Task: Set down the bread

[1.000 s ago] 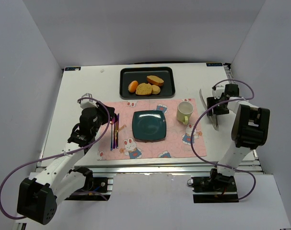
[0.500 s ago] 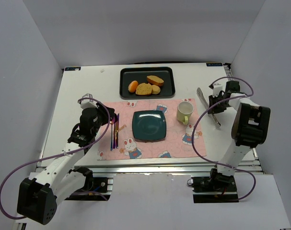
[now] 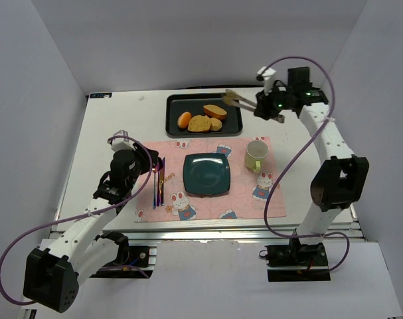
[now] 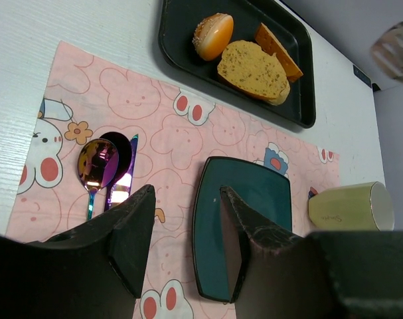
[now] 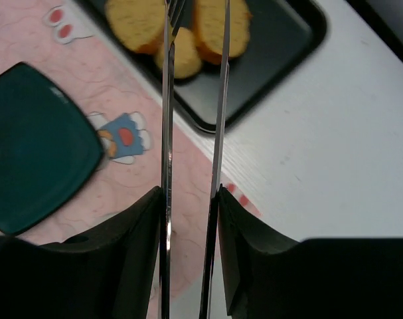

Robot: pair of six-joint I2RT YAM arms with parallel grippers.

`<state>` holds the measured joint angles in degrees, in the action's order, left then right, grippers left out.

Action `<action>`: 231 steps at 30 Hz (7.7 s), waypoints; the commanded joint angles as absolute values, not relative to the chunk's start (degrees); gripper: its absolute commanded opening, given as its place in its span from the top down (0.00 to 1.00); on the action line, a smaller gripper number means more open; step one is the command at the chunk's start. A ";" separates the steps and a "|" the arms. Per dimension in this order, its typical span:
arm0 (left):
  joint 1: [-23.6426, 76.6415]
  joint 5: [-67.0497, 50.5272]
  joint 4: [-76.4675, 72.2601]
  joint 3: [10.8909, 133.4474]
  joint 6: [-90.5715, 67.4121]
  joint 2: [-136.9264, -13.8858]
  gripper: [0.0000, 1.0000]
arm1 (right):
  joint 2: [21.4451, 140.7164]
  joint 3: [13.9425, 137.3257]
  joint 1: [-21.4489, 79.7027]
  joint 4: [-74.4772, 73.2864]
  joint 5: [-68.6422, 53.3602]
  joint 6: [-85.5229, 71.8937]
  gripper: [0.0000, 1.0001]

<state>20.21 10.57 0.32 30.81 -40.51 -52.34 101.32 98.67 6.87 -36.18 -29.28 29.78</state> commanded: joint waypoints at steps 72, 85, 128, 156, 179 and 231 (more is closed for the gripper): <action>20.21 10.90 0.70 33.31 -40.43 -52.91 0.46 | 73.57 60.14 20.21 -37.44 -33.58 44.56 0.90; 20.21 11.43 0.97 32.52 -40.87 -51.42 0.46 | 72.69 61.69 20.74 -41.22 -36.64 47.81 0.55; 20.21 12.30 1.41 33.49 -41.48 -51.77 0.46 | 105.55 86.04 19.34 -17.40 -19.07 -18.46 0.58; 20.21 12.74 2.11 33.49 -41.31 -51.33 0.46 | 103.02 84.55 17.67 -13.89 -29.70 -21.97 0.93; 20.21 12.22 0.97 32.87 -41.57 -51.59 0.46 | 80.27 67.07 14.50 -17.84 -44.46 -18.37 1.00; 20.21 7.13 -2.63 32.17 -41.14 -52.38 0.84 | 72.68 65.05 3.53 -18.04 -14.80 6.85 1.00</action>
<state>20.21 9.69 -0.67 31.77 -42.17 -52.23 70.98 63.96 7.77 -23.18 -27.40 3.51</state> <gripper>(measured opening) 0.163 0.153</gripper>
